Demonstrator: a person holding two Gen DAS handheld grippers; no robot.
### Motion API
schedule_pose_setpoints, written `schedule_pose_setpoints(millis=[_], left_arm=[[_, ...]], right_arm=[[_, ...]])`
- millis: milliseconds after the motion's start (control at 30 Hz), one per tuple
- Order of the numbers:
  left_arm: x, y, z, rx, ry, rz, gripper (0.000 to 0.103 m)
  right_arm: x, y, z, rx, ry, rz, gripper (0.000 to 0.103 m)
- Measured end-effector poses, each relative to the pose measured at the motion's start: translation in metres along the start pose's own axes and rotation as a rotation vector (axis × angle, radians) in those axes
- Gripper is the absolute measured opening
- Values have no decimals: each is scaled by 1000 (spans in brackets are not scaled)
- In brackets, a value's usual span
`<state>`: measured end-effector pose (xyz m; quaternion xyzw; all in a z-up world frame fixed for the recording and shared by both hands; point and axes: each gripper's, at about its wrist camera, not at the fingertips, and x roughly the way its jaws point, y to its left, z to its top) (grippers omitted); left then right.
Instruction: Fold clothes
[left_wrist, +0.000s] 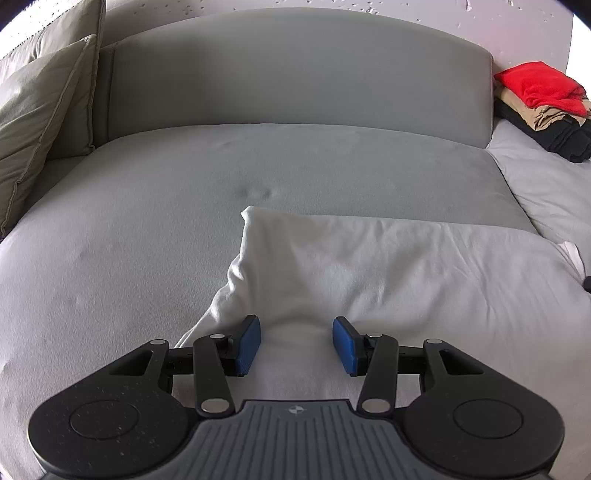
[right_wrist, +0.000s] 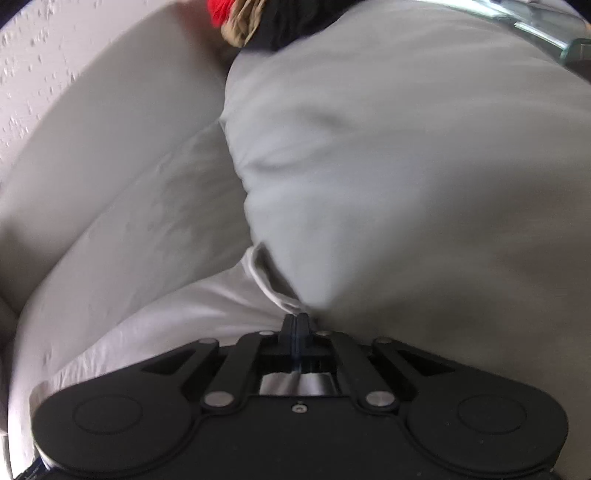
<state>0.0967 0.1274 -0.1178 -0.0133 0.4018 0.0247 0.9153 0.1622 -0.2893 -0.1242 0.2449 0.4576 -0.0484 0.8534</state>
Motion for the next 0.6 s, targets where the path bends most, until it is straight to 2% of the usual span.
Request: schedule_pose_setpoints(millis=[33, 133, 167, 233, 267, 300, 367, 433, 600], left_arm=[[0, 0, 0, 1, 0, 0, 46], [-1, 0, 0, -1, 1, 0, 46], [-2, 0, -1, 2, -2, 3, 46], [-7, -1, -2, 8, -22, 7, 44], [-12, -1, -2, 6, -45, 2, 37], [-18, 1, -2, -9, -76, -19, 34], [-32, 17, 5, -93, -151, -89, 38], [-40, 41, 11, -204, -197, -127, 37], [-20, 103, 24, -464, -125, -223, 42]], right_arm=[[-6, -2, -2, -8, -16, -23, 0], [-26, 25, -10, -111, -52, -159, 1], [-33, 34, -13, -132, -61, -174, 8], [-51, 48, -24, -144, -72, -91, 10], [-58, 57, -31, -147, -66, -17, 16], [-65, 66, -39, -152, -59, 55, 22], [-72, 87, -56, -174, -39, 182, 27], [-61, 97, -70, -162, 29, 237, 28], [-33, 122, -103, -133, 198, 373, 28]])
